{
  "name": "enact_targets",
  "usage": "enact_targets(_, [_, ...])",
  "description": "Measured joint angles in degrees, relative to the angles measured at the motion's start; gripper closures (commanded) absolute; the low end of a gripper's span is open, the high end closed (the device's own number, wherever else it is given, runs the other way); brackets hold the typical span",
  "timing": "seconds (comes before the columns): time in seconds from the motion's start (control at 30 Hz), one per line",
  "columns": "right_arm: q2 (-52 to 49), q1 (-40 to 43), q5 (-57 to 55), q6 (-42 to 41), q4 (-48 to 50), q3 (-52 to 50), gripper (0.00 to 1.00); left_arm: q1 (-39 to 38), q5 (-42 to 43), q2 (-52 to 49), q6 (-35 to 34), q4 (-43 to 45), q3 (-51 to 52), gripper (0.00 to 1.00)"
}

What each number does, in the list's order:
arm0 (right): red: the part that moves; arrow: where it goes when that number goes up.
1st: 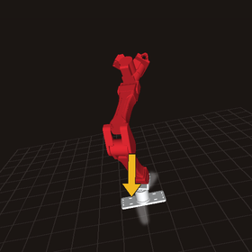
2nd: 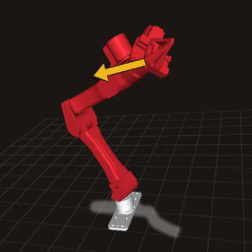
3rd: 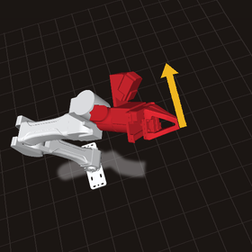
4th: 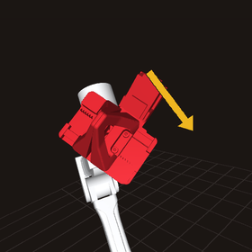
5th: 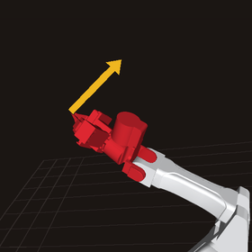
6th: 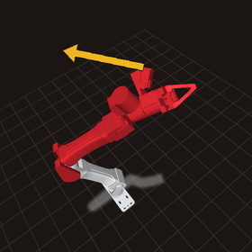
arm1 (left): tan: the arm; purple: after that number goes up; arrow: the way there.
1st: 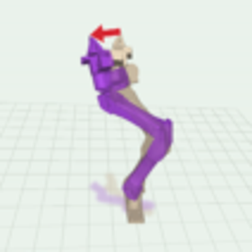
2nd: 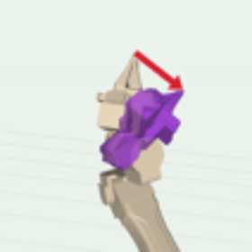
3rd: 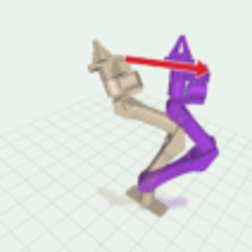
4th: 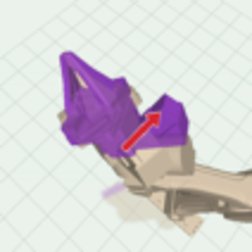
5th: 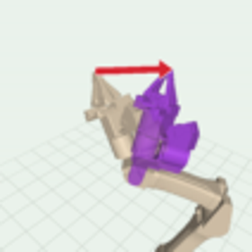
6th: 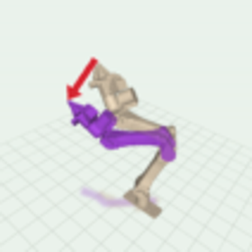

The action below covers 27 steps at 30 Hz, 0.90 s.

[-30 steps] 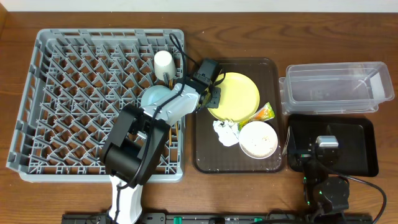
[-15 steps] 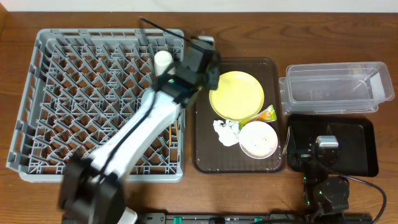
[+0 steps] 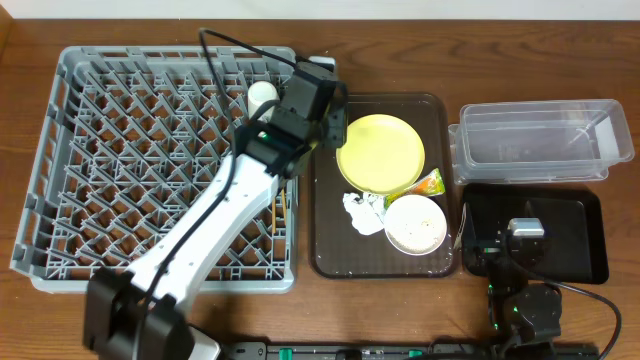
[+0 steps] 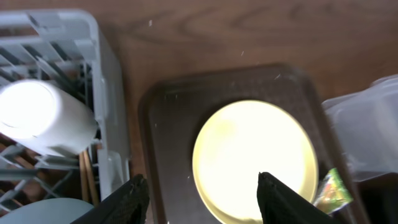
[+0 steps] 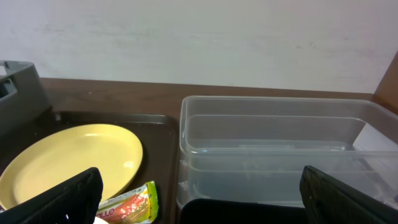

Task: Sort waste into correct bins and load items into the dishwasher rack
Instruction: 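Close the left gripper on the yellow plate rim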

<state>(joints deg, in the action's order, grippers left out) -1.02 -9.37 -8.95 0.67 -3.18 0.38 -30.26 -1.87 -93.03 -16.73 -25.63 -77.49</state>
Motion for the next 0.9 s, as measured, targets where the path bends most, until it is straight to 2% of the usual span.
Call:
enact_targets(0.07, [0.0,0.0,0.0,0.0,0.0,0.0,0.01,0.0,0.0,-2.5,-0.1,0.1,0.0,0.54])
enact_targets(0.17, [0.0,0.0,0.0,0.0,0.0,0.0,0.01,0.0,0.0,-6.4,0.1,0.3,0.0,0.56])
enact_targets(0.43, [0.0,0.0,0.0,0.0,0.0,0.0,0.01,0.0,1.0,-16.1,0.1,4.0,0.1,0.57])
enact_targets(0.9, [0.0,0.0,0.0,0.0,0.0,0.0,0.01,-0.4,3.0,-25.6,0.2,6.8,0.1,0.57])
